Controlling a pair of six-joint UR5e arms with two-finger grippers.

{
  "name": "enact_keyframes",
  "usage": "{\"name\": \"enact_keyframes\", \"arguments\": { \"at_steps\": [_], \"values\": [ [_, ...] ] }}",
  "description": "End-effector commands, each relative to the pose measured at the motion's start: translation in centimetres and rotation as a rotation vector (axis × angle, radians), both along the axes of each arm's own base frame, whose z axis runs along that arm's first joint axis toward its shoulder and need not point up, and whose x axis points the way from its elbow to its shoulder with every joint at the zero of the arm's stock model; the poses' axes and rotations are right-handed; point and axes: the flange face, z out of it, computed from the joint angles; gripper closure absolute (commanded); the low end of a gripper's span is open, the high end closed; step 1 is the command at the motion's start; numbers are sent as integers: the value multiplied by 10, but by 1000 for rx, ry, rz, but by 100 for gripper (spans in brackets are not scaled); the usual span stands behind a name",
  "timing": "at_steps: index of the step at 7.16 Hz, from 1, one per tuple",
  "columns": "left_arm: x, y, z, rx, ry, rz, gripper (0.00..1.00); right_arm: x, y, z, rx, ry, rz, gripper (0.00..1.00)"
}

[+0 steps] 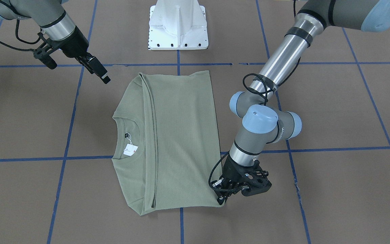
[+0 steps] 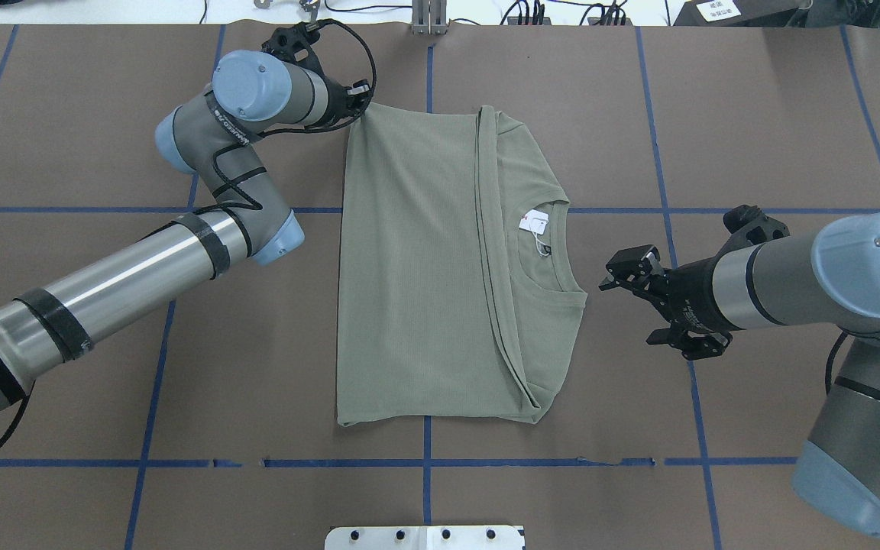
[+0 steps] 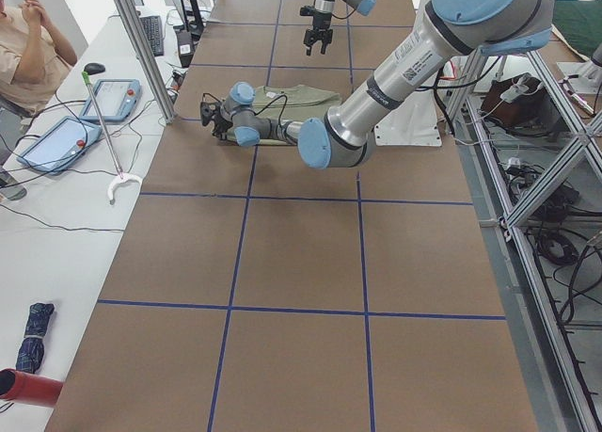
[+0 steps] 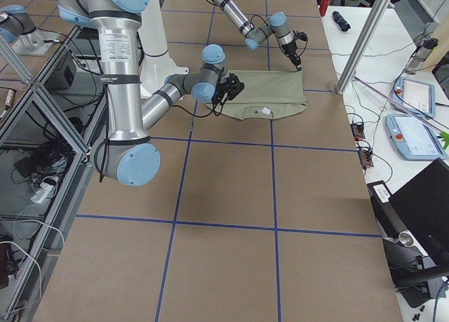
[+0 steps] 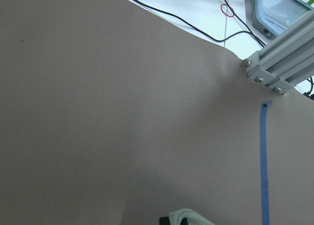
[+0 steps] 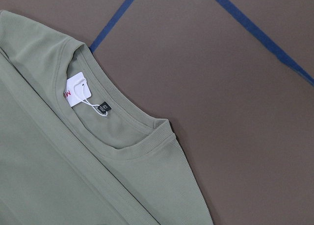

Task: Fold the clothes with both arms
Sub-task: 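Raise the left gripper away while the right gripper moves toward the shirt center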

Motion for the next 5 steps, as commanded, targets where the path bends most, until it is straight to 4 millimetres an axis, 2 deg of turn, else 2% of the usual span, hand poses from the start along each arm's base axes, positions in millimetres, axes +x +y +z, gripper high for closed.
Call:
{"name": "enact_keyframes", "arguments": {
  "at_steps": [1,2,3,4,5],
  "values": [
    [-49,-12,-12,52,27,42,30,-17,-8,-13,24,-10,11,0],
    [-72,20,5,65,66,88,29,-40,-10,-17,38,-1,15,0],
    [-103,62,3,96,114,128,29,-66,-3,-21,60,8,4,0],
    [-123,92,-6,95,139,184,29,-85,0,-36,116,42,-51,0],
    [-142,115,-11,107,161,211,28,-105,5,-60,166,103,-124,0]
  ]
}}
